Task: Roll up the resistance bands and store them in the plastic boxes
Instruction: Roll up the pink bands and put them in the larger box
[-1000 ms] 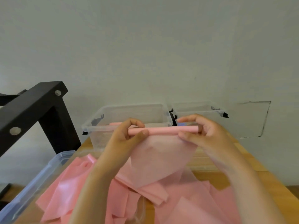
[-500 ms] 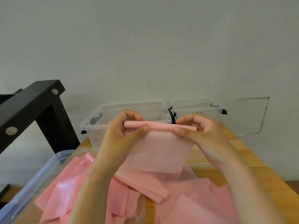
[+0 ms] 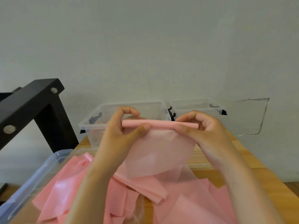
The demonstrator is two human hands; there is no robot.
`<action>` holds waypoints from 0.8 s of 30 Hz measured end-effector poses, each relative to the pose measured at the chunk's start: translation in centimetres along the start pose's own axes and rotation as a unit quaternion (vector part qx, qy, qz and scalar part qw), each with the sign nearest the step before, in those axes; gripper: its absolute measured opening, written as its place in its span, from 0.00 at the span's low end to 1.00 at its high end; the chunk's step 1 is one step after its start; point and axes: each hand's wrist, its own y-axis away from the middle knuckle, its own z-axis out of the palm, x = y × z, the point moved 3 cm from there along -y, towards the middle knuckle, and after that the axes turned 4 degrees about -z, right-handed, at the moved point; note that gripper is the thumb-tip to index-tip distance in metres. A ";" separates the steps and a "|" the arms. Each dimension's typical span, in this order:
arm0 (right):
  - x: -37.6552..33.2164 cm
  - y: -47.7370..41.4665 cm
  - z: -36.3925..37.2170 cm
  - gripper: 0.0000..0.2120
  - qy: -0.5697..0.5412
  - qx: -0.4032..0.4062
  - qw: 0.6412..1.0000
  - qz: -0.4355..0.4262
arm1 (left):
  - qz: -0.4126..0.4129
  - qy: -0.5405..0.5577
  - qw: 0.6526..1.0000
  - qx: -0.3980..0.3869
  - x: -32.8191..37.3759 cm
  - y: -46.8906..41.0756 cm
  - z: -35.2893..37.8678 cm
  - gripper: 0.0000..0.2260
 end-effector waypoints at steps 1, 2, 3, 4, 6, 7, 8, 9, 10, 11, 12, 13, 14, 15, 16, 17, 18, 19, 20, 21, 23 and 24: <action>-0.1 0.0 -0.1 0.09 -0.010 -0.003 1.000 -0.007 | -0.009 -0.006 1.000 -0.004 0.1 0.1 0.0 0.14; -0.2 0.0 -0.1 0.12 -0.022 -0.007 1.000 -0.012 | -0.018 -0.015 1.000 -0.010 0.1 0.2 0.1 0.15; -0.2 -0.1 -0.2 0.13 -0.030 -0.011 0.999 -0.017 | -0.022 -0.019 0.999 -0.016 0.2 0.3 0.1 0.15; -0.3 0.0 -0.2 0.14 -0.033 -0.019 0.999 -0.018 | -0.021 -0.015 1.000 -0.018 0.2 0.3 0.2 0.13; -0.2 0.0 -0.1 0.11 -0.028 -0.037 0.999 -0.004 | -0.006 0.001 1.000 -0.008 0.3 0.3 0.1 0.11; -0.1 0.1 -0.1 0.12 -0.021 -0.041 0.999 0.009 | 0.002 0.005 1.000 -0.002 0.4 0.2 0.0 0.12; 0.0 0.2 0.0 0.13 -0.013 -0.042 0.999 0.022 | 0.007 0.004 1.000 0.001 0.4 0.1 0.0 0.14; 0.1 0.2 0.0 0.11 -0.002 -0.038 0.999 0.024 | 0.011 0.001 1.000 0.001 0.4 0.1 -0.1 0.15; 0.0 0.2 0.0 0.08 0.004 -0.029 0.999 0.021 | 0.010 -0.003 1.000 -0.002 0.4 0.1 -0.1 0.15; -0.1 0.2 0.1 0.06 0.008 -0.023 1.000 0.011 | 0.004 -0.005 1.000 -0.008 0.3 0.2 -0.1 0.15; -0.2 0.2 0.2 0.06 0.009 -0.016 1.000 0.001 | -0.007 -0.007 1.000 -0.016 0.1 0.2 -0.1 0.15; -0.2 0.1 0.1 0.08 0.009 -0.012 1.000 -0.008 | -0.018 -0.012 0.999 -0.026 0.0 0.3 -0.1 0.15; -0.3 0.1 0.0 0.09 0.009 -0.015 1.000 -0.012 | -0.025 -0.019 0.999 -0.032 -0.1 0.2 0.0 0.14; -0.3 0.1 -0.2 0.10 0.009 -0.025 1.000 -0.013 | -0.024 -0.020 0.999 -0.033 -0.1 0.2 0.0 0.11; -0.4 0.1 -0.2 0.11 0.008 -0.041 0.999 -0.005 | -0.017 -0.015 0.999 -0.028 -0.1 0.1 -0.1 0.09; -0.3 0.1 -0.3 0.11 0.009 -0.060 0.998 0.007 | -0.006 -0.009 1.000 -0.021 -0.1 0.0 -0.2 0.09; -0.3 0.2 -0.2 0.11 0.009 -0.074 0.997 0.025 | 0.006 -0.007 1.000 -0.013 -0.1 -0.1 -0.2 0.11; -0.1 0.2 -0.2 0.09 0.006 -0.079 0.996 0.038 | 0.014 -0.008 1.000 -0.009 0.0 -0.1 -0.2 0.12; 0.0 0.2 -0.2 0.07 -0.001 -0.071 0.996 0.048 | 0.015 -0.003 1.000 -0.009 0.0 -0.1 -0.2 0.13; 0.2 0.2 -0.2 0.05 -0.007 -0.057 0.997 0.047 | 0.009 0.004 1.000 -0.014 -0.1 0.0 -0.1 0.13; 0.2 0.0 -0.3 0.06 -0.008 -0.032 0.999 0.025 | -0.019 0.007 0.999 -0.029 -0.3 0.1 0.0 0.13; 0.1 0.0 -0.3 0.07 -0.003 -0.027 1.000 0.015 | -0.026 -0.006 0.999 -0.036 -0.3 0.2 0.0 0.14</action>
